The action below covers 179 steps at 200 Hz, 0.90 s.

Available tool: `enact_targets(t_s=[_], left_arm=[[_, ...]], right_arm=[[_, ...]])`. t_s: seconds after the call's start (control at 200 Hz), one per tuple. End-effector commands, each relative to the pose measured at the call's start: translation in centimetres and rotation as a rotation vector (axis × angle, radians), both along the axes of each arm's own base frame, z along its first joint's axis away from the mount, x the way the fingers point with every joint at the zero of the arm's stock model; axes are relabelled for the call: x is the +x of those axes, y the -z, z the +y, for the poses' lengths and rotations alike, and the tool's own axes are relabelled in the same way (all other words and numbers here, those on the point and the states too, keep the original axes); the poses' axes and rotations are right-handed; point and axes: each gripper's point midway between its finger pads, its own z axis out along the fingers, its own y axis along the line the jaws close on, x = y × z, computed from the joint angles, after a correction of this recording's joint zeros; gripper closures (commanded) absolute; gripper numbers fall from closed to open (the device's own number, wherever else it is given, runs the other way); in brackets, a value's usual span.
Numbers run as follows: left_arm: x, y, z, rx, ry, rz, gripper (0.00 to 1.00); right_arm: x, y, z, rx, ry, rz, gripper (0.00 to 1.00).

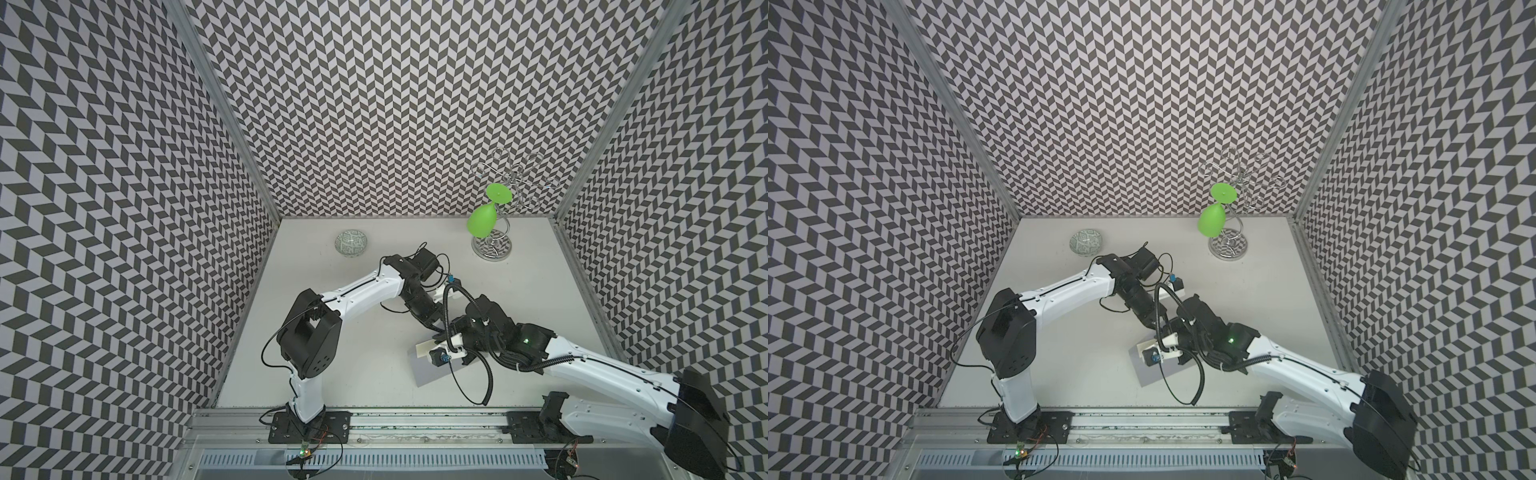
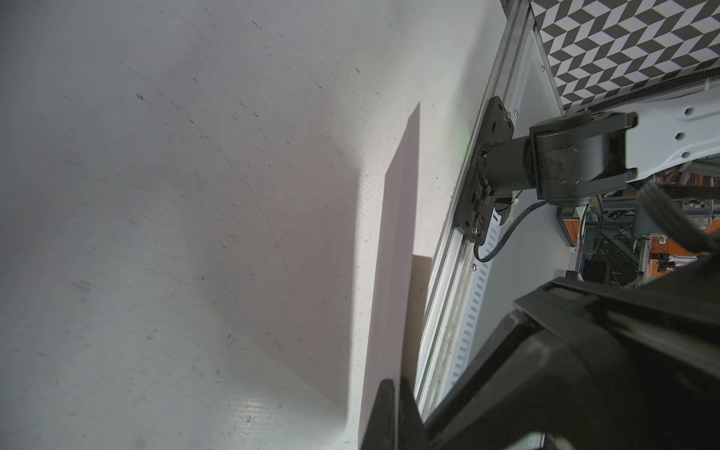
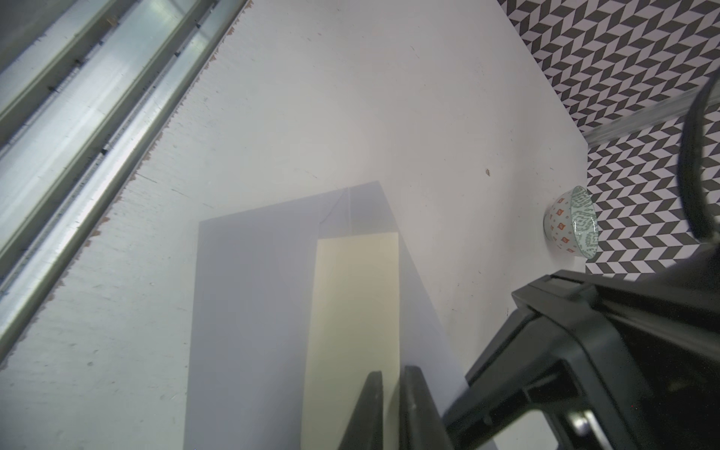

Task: Fold the letter paper in half and place it into the envelope
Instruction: Place the letter paper in the envelope.

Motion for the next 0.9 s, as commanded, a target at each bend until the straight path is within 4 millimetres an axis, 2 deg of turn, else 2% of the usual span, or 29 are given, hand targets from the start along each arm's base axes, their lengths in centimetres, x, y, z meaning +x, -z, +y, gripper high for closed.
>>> enact_targets(t_s=[0.0,0.476,0.806,0.891], left_arm=[[-0.9,-0.8,-0.5,-0.027,0.028,0.023,1.00],[-0.8,-0.8,-0.5,-0.023,0.027,0.016,1.00],[-1.0,-1.2,-0.7,-0.039,0.033,0.021,1.00],[-1.1,-1.1,-0.6,-0.036,0.034,0.019,1.00]], right_arm=[[-0.4,0.7,0.6,0.017,-0.023,0.018,0.87],[-0.9,3.5,-0.9,-0.083,0.020,0.078,0.90],[-1.3,5.0,-0.2,-0.117,0.024,0.115,0.90],[-1.0,4.8,-0.1,-0.119,0.035,0.105,0.90]])
